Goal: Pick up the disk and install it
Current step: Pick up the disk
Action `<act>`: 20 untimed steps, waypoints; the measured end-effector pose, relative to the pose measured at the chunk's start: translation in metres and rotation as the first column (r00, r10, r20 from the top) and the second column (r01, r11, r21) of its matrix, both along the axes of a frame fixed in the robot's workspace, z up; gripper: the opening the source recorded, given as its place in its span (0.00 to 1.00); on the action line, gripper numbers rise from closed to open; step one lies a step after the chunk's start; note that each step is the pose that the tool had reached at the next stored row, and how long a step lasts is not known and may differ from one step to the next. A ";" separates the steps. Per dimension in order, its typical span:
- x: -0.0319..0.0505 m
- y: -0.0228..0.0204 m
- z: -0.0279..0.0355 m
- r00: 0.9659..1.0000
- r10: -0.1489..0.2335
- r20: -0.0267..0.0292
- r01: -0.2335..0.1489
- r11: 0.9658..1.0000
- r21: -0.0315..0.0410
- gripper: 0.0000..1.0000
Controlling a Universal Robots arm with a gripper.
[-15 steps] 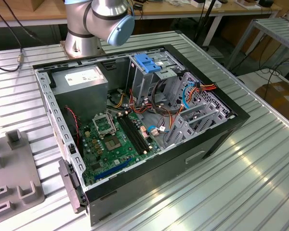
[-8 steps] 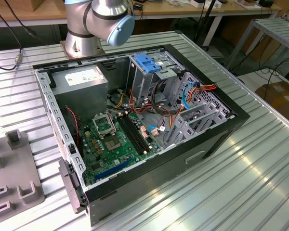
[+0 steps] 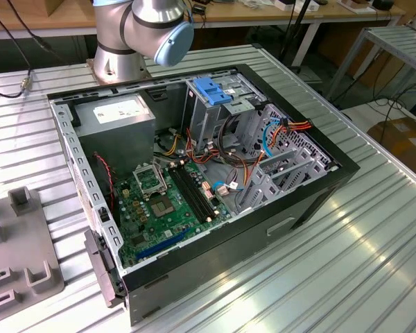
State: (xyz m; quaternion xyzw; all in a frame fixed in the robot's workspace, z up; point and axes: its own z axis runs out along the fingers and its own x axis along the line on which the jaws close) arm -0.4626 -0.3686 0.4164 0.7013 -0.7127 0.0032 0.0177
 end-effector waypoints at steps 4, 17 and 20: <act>0.0000 0.0000 0.0077 1.000 0.000 0.000 0.000 1.000 0.000 0.37; 0.0000 0.0000 0.0320 1.000 0.000 0.000 0.000 1.000 0.000 0.37; 0.0000 0.0000 0.0416 1.000 0.000 0.000 0.000 1.000 0.000 0.37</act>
